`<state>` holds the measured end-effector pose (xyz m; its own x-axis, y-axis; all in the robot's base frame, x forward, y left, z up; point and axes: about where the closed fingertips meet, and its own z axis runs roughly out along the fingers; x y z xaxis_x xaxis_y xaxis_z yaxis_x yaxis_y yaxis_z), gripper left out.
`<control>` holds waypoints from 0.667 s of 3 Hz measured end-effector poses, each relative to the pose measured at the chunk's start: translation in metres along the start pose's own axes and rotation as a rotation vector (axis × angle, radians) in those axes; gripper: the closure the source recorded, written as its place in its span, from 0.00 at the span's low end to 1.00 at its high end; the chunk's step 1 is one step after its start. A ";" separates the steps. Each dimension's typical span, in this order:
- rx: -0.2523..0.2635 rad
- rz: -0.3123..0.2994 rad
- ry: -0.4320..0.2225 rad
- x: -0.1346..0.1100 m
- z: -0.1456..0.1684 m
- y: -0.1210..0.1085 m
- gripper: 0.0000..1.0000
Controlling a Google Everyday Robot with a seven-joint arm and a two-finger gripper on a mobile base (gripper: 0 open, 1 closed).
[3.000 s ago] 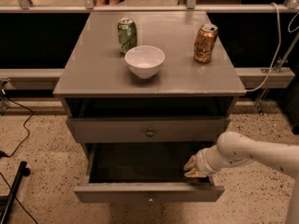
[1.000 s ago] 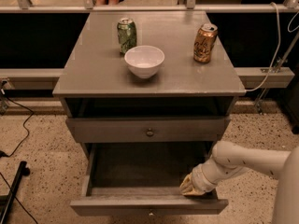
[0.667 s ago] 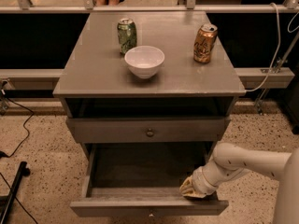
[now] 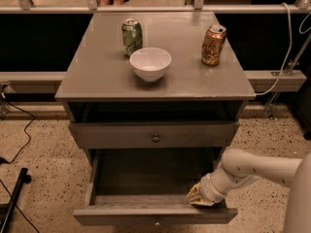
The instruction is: Open middle drawer
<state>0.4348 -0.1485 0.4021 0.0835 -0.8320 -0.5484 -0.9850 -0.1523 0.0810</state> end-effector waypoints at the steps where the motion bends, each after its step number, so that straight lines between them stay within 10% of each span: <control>1: 0.000 0.000 0.000 0.000 0.000 -0.001 0.90; 2: 0.000 0.000 0.000 0.000 0.000 -0.001 0.79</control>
Offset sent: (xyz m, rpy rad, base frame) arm 0.0006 -0.0001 0.0000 0.0000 0.0000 0.0000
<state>0.4354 -0.1486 0.4021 0.0835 -0.8320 -0.5484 -0.9850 -0.1523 0.0810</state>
